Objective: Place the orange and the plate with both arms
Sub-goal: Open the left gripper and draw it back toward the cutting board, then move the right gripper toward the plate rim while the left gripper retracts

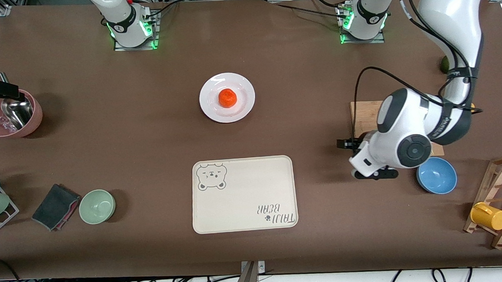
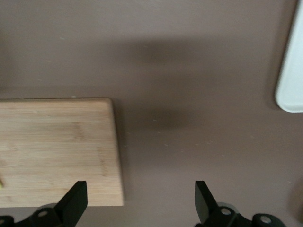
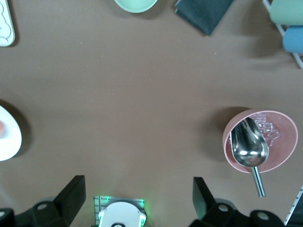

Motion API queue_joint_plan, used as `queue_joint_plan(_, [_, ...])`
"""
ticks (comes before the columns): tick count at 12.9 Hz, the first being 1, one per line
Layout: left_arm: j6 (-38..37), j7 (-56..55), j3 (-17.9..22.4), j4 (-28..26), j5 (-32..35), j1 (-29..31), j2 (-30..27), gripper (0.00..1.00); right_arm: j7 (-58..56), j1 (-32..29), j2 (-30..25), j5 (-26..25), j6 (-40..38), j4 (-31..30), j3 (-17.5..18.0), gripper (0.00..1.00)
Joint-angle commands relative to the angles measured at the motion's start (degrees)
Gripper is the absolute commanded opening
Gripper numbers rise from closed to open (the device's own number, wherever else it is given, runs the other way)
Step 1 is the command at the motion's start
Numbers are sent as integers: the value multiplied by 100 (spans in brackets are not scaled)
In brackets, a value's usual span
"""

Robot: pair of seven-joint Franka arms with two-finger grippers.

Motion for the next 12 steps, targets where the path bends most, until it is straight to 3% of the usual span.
queue_joint_plan(1, [-104, 361, -68, -25, 386, 312, -135, 100, -110, 168, 156, 83, -116, -71, 48, 100])
queue_joint_plan(5, [-104, 1731, -77, -16, 405, 1033, -372, 100, -286, 282, 263, 232, -222, -79, 65, 100])
queue_joint_plan(7, [-104, 1804, -112, -16, 387, 1375, -522, 100, -207, 335, 385, 652, 23, -193, 74, 100])
queue_joint_plan(9, [-104, 1786, -77, 27, 396, 1403, -697, 100, -111, 441, 342, 768, 445, -623, 74, 100])
queue_joint_plan(10, [-121, 1917, -77, 132, 413, 1438, -715, 100, -23, 467, 394, 1073, 516, -677, 74, 100])
queue_joint_plan(12, [-69, 1927, -51, 281, 326, 1439, -768, 100, 109, 485, 90, 1339, 1539, -1673, 231, 100])
